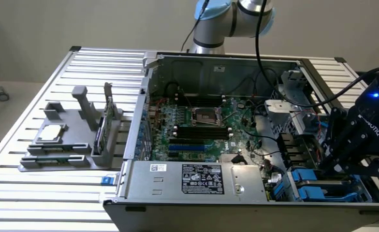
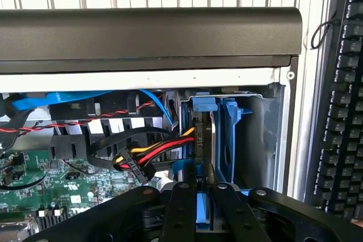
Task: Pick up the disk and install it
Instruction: 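Insert the second disk wire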
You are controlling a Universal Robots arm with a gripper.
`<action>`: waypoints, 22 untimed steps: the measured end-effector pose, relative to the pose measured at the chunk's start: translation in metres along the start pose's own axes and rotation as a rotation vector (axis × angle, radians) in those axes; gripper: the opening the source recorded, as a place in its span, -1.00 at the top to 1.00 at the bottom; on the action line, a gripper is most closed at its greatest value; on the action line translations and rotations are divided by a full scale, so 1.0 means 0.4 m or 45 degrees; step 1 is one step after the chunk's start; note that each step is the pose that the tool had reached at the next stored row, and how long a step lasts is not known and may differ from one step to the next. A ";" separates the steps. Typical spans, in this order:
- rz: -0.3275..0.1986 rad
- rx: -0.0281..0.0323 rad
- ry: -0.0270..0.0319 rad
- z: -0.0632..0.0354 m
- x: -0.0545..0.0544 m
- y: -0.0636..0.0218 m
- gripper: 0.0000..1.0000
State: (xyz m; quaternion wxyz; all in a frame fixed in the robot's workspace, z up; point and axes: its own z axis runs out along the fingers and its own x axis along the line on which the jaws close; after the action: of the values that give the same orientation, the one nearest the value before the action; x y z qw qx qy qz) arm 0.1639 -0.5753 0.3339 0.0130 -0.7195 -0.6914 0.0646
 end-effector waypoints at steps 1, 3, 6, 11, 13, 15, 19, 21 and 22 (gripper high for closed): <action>0.000 -0.0002 0.0000 0.000 0.000 0.000 0.67; 0.000 0.0000 0.0005 0.000 0.000 0.000 0.64; 0.000 0.0001 0.0003 -0.005 -0.001 -0.001 0.27; 0.000 0.0003 0.0000 -0.020 -0.003 -0.002 0.04; 0.000 0.0003 0.0003 -0.025 -0.004 -0.003 0.04; 0.000 0.0003 0.0002 -0.028 -0.005 -0.003 0.04; 0.000 0.0003 -0.0001 -0.031 -0.010 -0.006 0.04; 0.000 0.0003 0.0001 -0.033 -0.013 -0.008 0.04; 0.000 0.0003 0.0000 -0.034 -0.014 -0.009 0.04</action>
State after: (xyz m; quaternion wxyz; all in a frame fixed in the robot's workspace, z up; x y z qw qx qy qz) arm 0.1618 -0.5797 0.3481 0.0130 -0.7195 -0.6914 0.0647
